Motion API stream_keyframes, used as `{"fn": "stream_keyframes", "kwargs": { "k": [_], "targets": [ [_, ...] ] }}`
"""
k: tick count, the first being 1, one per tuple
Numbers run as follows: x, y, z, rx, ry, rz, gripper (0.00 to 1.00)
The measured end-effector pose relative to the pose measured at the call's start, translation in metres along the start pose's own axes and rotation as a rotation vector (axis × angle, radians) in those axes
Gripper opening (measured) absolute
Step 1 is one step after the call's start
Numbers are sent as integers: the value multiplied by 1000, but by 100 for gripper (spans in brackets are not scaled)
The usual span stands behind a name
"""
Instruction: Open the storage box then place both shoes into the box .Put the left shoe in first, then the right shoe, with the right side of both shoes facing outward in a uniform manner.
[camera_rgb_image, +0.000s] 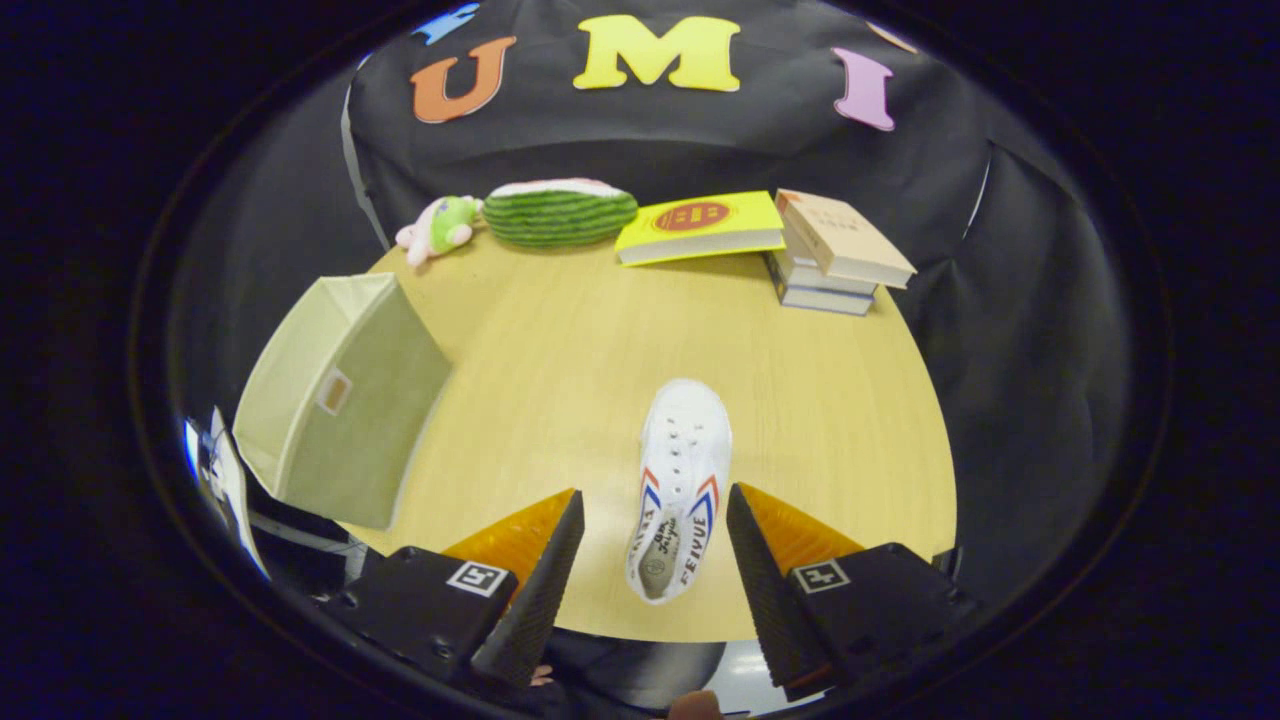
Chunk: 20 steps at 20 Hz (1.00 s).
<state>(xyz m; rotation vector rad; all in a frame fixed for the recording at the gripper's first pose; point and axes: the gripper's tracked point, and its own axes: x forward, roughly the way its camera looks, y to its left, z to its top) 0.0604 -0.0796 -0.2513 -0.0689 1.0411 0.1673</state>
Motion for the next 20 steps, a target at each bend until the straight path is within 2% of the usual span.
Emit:
{"fn": "stream_keyframes", "kwargs": {
  "k": [7, 15, 17, 18, 20],
  "targets": [
    [56, -46, -37, 93, 130, 33, 88],
    [96, -41, -42, 157, 209, 113, 84],
    [99, -33, -37, 168, 205, 140, 77],
    [100, -30, -39, 183, 211, 146, 62],
    [101, -32, -38, 195, 202, 140, 47]
  ]
}}
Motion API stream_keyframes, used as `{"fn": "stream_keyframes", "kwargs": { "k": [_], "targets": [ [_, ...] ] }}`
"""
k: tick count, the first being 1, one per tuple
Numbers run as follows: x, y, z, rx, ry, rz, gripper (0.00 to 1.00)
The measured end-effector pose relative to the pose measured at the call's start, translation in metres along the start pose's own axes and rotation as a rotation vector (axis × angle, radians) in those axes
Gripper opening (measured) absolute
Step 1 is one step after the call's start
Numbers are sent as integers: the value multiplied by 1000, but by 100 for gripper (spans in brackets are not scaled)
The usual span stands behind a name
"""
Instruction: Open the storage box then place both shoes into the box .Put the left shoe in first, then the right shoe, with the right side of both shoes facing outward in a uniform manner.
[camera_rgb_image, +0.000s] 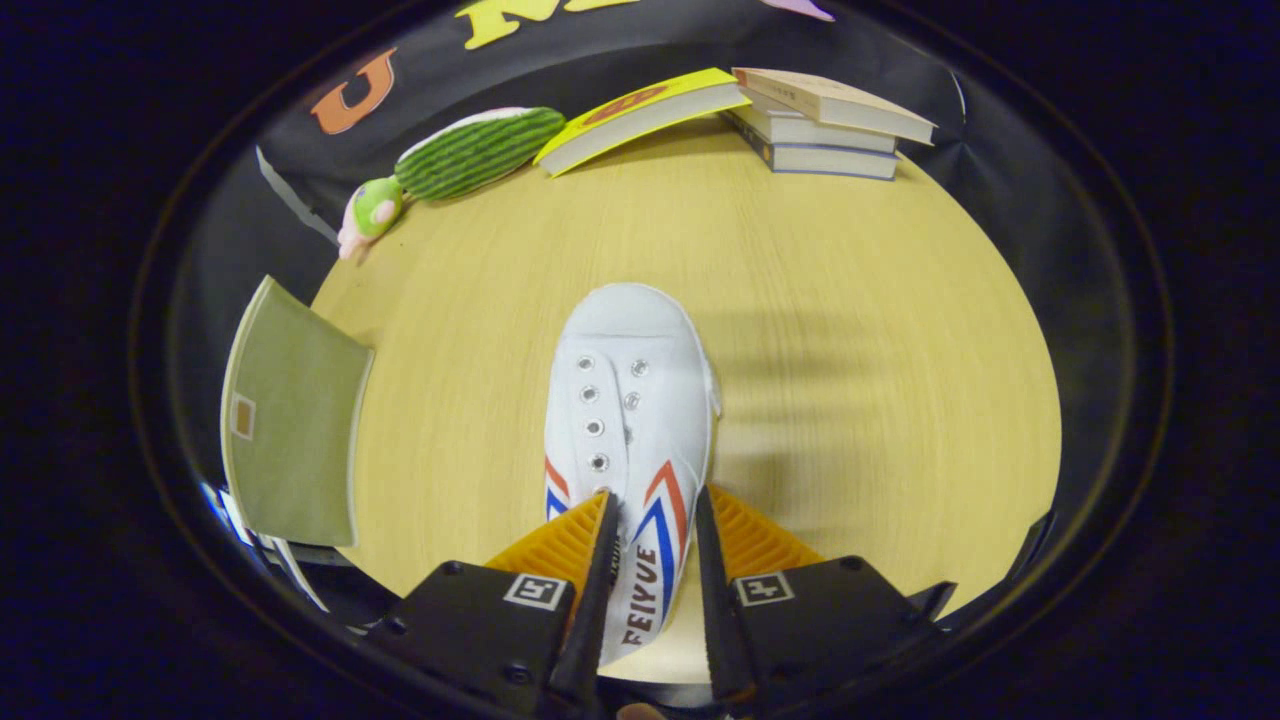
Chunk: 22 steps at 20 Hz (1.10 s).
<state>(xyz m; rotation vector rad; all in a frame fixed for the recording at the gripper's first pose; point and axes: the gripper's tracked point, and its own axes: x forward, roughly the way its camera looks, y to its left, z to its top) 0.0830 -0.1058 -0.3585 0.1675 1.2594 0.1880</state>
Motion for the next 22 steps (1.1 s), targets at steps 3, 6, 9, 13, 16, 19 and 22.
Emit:
{"fn": "stream_keyframes", "kwargs": {
  "k": [3, 6, 9, 13, 16, 19, 22],
  "targets": [
    [-1, -1, -1, 46, -15, 8, 35],
    [-4, -3, 2, 98, -30, 8, 14],
    [-8, 2, -1, 197, -17, 56, 7],
    [-23, 17, 4, 297, -21, 143, 6],
    [-35, 43, 2, 338, -21, 204, 6],
    [-47, 72, 5, 374, -28, 280, 6],
    [-58, 95, 11, 371, -55, 317, 6]
  ]
}}
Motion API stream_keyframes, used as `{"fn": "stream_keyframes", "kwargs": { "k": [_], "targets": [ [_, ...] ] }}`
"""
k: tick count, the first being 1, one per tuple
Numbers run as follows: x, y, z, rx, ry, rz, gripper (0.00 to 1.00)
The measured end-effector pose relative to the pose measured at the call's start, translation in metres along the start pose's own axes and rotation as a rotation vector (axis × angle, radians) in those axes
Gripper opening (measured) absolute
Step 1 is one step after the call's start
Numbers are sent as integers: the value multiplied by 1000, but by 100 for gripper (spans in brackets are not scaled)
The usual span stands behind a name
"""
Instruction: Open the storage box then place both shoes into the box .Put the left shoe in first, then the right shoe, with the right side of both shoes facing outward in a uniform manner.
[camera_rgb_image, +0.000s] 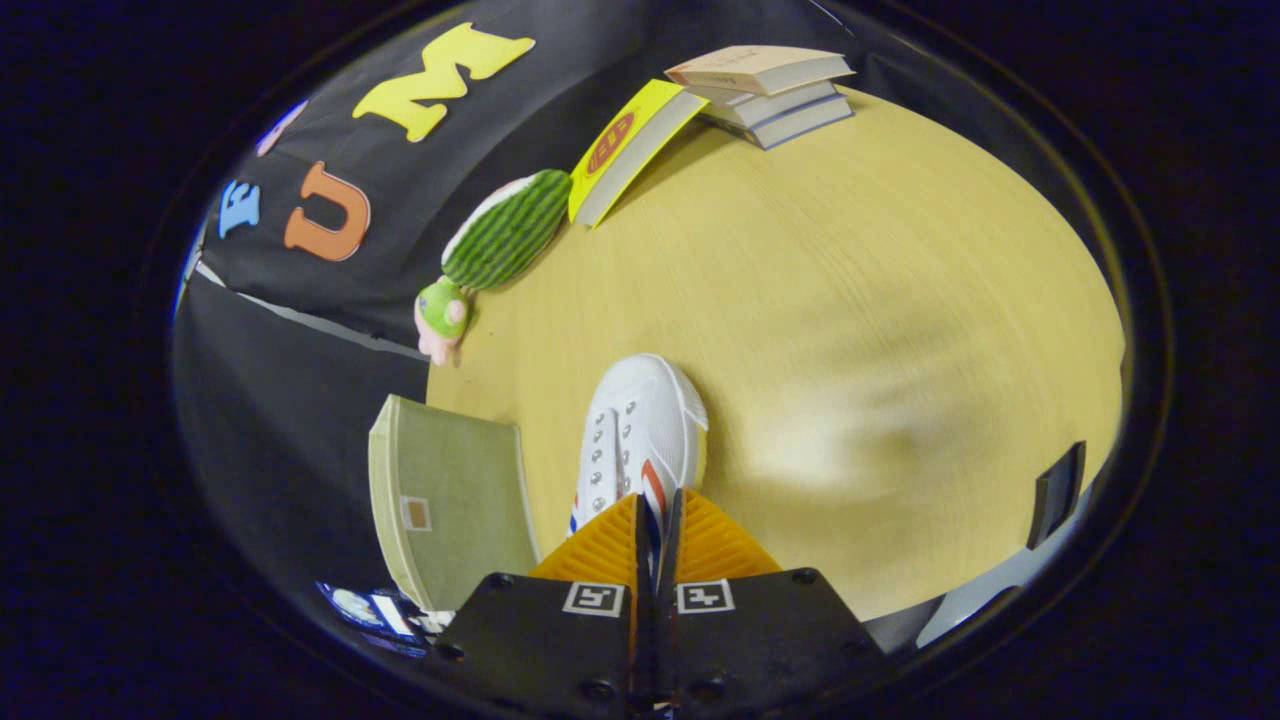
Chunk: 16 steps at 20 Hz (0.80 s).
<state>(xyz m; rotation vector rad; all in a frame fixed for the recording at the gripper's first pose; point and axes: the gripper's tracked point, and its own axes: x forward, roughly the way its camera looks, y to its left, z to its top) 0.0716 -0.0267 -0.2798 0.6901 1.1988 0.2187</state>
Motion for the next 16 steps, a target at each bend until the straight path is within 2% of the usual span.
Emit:
{"fn": "stream_keyframes", "kwargs": {
  "k": [2, 5, 8, 9, 10, 12, 16],
  "targets": [
    [6, 2, -10, -61, 19, -35, 5],
    [24, -22, -39, -155, 97, -158, 6],
    [27, -13, -51, -282, 119, -156, 6],
    [31, -10, -51, -318, 108, -154, 10],
    [27, -13, -45, -361, 92, -187, 38],
    [26, -21, -37, -441, 66, -243, 62],
    [30, -42, -45, -450, 120, -288, 62]
  ]
}}
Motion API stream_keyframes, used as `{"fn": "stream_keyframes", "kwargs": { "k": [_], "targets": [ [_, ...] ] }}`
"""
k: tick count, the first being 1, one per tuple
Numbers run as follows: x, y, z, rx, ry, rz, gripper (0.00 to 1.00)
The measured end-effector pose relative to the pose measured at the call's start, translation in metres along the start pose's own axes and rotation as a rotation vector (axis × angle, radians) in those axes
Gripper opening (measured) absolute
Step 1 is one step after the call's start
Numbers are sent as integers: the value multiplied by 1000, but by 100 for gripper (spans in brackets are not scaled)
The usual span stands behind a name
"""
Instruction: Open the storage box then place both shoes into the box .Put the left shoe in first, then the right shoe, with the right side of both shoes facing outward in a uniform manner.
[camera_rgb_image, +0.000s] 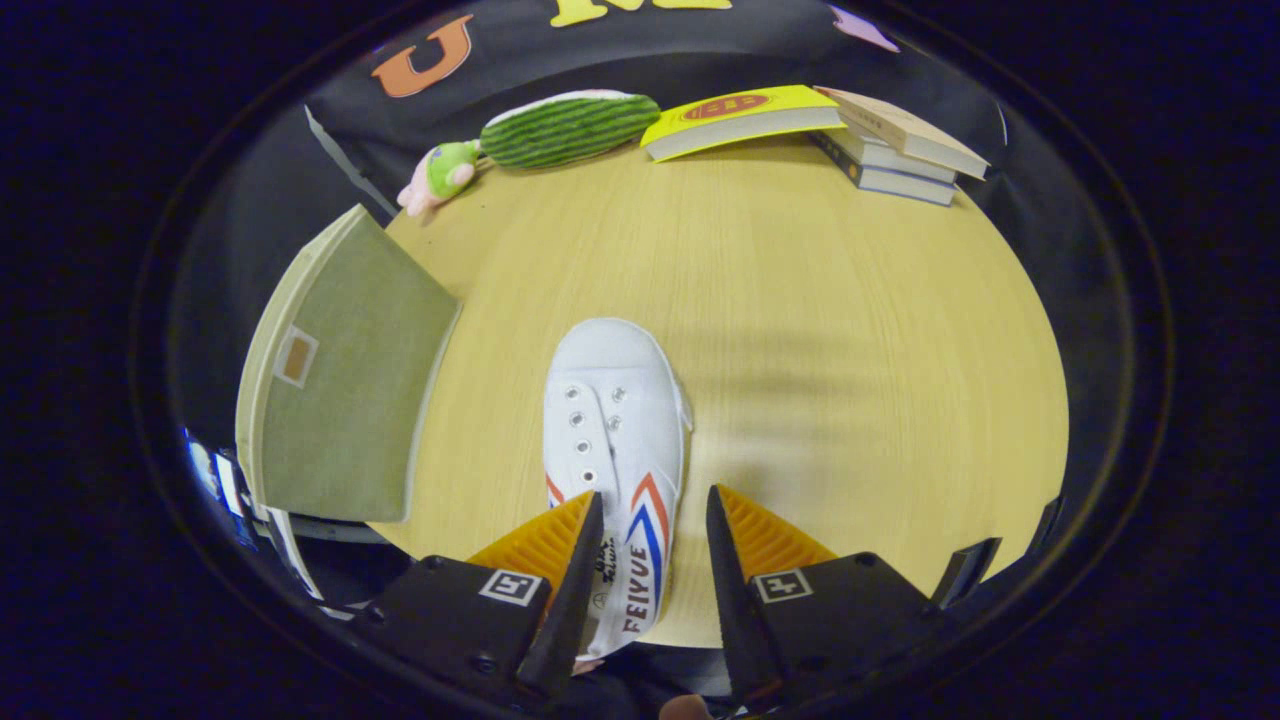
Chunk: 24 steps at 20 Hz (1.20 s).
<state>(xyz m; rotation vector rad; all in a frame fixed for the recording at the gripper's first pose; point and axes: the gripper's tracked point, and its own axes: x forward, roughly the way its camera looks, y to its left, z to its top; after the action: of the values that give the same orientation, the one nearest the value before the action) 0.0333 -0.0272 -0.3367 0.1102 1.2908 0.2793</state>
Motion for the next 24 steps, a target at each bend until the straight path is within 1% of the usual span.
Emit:
{"fn": "stream_keyframes", "kwargs": {
  "k": [3, 5, 8, 9, 10, 11, 12, 15, 17, 18, 20, 22, 24],
  "targets": [
    [13, 6, -2, 37, 38, 33, 63],
    [19, 9, -2, 24, 60, 42, 63],
    [27, 10, -3, -45, 88, 32, 63],
    [28, 11, -2, -40, 96, 31, 63],
    [31, 15, -5, -44, 114, 55, 63],
    [26, 10, -2, -52, 117, 50, 64],
    [30, 11, -4, -43, 134, 66, 64],
    [27, 11, -2, 7, 116, 78, 45],
    [24, 9, 3, 80, 89, 100, 24],
    [22, 8, 4, 131, 87, 119, 10],
    [20, 11, 3, 195, 79, 152, 8],
    [15, 23, 3, 292, 84, 228, 8],
    [11, 37, 6, 340, 83, 281, 7]
  ]
}}
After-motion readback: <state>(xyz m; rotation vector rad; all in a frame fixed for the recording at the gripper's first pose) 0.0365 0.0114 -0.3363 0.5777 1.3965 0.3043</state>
